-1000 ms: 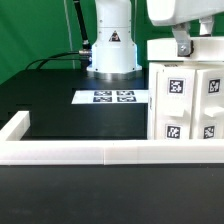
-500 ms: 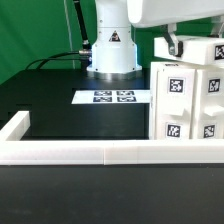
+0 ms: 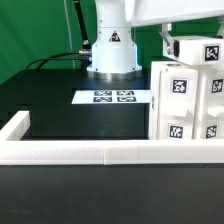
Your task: Assemble cabinet
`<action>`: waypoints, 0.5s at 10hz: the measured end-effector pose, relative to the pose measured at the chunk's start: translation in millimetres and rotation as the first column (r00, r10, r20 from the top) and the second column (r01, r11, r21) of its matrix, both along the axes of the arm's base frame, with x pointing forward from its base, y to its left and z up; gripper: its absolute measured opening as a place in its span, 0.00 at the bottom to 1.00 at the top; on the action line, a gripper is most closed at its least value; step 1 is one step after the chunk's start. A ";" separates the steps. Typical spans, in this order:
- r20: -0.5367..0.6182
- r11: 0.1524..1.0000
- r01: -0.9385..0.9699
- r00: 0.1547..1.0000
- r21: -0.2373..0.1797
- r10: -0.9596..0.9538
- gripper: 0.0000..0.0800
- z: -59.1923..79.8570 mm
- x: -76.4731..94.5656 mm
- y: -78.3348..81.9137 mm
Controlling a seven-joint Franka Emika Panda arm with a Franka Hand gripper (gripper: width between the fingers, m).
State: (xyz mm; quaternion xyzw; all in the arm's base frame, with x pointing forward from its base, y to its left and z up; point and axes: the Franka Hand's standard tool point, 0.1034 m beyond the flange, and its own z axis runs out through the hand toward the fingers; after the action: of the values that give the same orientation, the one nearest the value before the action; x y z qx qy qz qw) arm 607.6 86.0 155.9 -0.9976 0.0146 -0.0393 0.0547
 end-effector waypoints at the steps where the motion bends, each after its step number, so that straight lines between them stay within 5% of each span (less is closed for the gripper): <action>1: -0.006 0.999 0.053 0.999 0.004 -0.053 0.70 -0.1 0.0 -0.2; 5: -0.041 0.932 0.360 0.933 0.034 -0.358 0.70 -1.4 -2.4 -4.9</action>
Offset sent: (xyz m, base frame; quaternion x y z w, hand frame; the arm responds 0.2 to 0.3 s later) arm 0.0000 0.0000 0.0000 0.0000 0.0000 0.1296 0.9916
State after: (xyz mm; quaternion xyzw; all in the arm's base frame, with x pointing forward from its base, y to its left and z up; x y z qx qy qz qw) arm 605.2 81.2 154.5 -0.9774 0.1983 -0.0312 0.0668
